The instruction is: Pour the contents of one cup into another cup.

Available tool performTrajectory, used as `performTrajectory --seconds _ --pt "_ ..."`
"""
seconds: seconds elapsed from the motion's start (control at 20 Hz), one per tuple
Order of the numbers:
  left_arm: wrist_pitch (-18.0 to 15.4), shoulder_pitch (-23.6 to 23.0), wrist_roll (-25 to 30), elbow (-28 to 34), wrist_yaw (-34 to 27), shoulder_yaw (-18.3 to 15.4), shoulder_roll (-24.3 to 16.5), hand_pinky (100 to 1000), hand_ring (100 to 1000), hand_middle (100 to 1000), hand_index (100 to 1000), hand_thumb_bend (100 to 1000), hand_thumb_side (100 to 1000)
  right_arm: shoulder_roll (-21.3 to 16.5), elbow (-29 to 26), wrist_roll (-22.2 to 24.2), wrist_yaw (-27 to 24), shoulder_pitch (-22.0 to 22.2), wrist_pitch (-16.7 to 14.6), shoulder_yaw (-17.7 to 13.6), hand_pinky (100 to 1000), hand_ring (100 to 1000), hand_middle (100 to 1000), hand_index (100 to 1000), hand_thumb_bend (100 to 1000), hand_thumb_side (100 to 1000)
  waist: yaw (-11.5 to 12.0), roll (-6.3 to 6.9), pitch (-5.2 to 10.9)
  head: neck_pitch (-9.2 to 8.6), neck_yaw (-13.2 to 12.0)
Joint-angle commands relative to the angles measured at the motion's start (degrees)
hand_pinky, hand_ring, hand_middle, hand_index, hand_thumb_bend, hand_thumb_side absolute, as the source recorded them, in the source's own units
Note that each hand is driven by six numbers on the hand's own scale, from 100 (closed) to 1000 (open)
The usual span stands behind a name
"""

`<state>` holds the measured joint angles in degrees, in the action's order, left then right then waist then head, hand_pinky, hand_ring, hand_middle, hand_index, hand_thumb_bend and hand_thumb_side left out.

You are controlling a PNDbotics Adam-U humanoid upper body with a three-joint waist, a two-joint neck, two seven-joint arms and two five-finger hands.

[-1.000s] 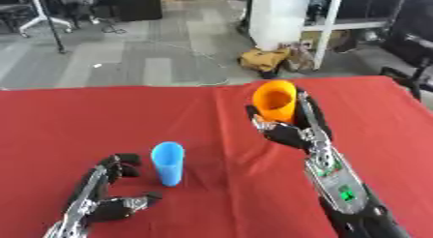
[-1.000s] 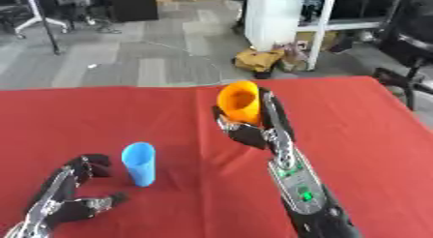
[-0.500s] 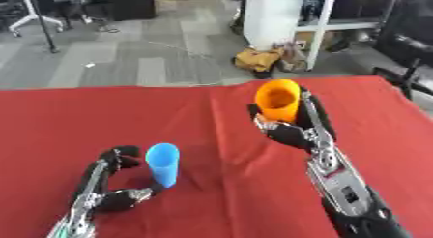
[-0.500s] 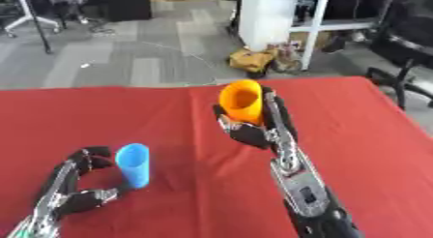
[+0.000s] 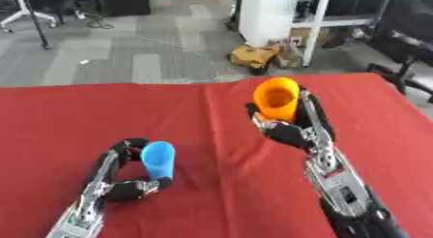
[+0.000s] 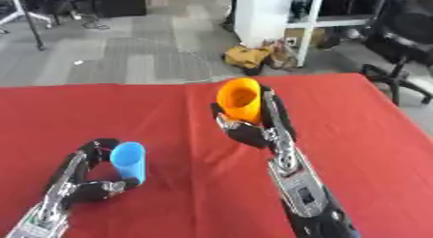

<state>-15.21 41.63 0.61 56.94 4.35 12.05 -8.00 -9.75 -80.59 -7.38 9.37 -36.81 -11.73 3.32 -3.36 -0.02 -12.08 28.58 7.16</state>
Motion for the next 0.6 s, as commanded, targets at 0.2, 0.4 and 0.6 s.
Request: performTrajectory --seconds 0.2,0.4,0.6 --pt "-0.74 2.43 0.79 -1.19 -0.55 -0.66 -0.22 750 619 632 760 876 163 -0.12 -1.37 0.02 0.22 -1.39 -0.29 0.14 577 237 218 482 343 100 -0.65 0.11 0.45 -0.81 -0.35" --pt "-0.96 3.4 1.15 -2.05 -0.35 -0.61 -0.09 747 604 625 758 878 168 0.07 -1.37 0.13 0.24 -1.47 -0.35 0.27 576 236 217 481 342 100 -1.05 0.03 0.1 -1.05 -0.46" --pt "-1.61 4.71 2.4 -2.68 0.02 -0.2 0.1 743 587 611 754 882 173 0.18 -1.43 0.18 0.21 -1.58 -0.4 0.35 575 236 216 481 341 100 -1.59 -0.05 -0.14 -1.26 -0.81"
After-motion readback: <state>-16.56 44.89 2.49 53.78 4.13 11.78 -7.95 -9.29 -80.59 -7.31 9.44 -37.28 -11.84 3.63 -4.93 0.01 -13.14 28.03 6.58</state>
